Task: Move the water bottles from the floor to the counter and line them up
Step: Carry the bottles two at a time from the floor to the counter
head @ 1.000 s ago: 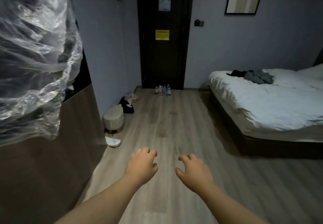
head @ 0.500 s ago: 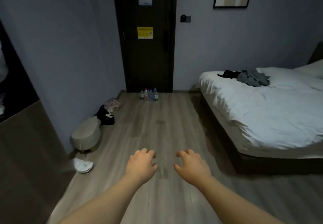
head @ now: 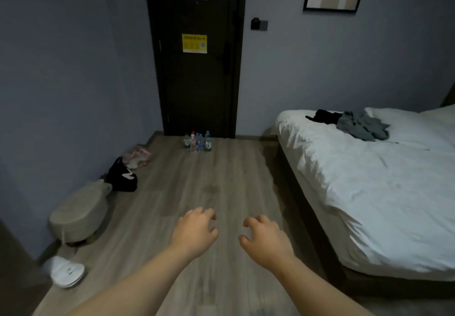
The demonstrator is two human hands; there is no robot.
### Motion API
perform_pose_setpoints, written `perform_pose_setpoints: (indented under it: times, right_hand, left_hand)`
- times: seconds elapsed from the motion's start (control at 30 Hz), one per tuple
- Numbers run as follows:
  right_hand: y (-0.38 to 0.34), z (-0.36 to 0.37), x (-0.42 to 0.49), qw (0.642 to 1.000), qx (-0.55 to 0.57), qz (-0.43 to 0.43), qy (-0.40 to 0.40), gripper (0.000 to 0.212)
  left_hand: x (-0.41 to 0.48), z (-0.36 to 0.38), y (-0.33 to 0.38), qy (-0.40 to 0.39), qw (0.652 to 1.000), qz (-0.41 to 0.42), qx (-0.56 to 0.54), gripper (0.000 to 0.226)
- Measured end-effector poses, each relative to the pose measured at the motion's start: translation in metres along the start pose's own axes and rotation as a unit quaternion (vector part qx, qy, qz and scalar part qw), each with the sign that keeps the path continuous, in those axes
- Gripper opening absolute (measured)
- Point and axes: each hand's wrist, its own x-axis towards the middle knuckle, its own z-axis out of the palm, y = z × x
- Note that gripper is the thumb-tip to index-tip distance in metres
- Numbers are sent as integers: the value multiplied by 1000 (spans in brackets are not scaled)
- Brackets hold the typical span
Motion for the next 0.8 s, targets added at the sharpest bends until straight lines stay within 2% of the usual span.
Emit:
perform_pose_setpoints:
  times: [0.1, 0.2, 0.43, 0.63, 0.8]
  right_hand:
    - [-9, -17, 68, 1000, -8, -3, 11, 47]
    - [-23, -35, 136, 1000, -2, 6, -13, 46]
    - [-50, -64, 275, 1000, -8, -11, 3, 47]
    - [-63, -100, 390, 998, -15, -54, 43, 49]
    - [-56, -131, 490, 993, 5, -95, 75, 49]
  left_hand:
    - [69, -12, -14, 6, 1000, -1, -4, 36]
    - [138, -27, -28, 2, 1000, 2, 3, 36]
    - [269, -71, -61, -13, 997, 13, 81, 37]
    - [379, -112, -70, 45, 993, 23, 103, 35]
    - [480, -111, -69, 61, 994, 15, 84, 30]
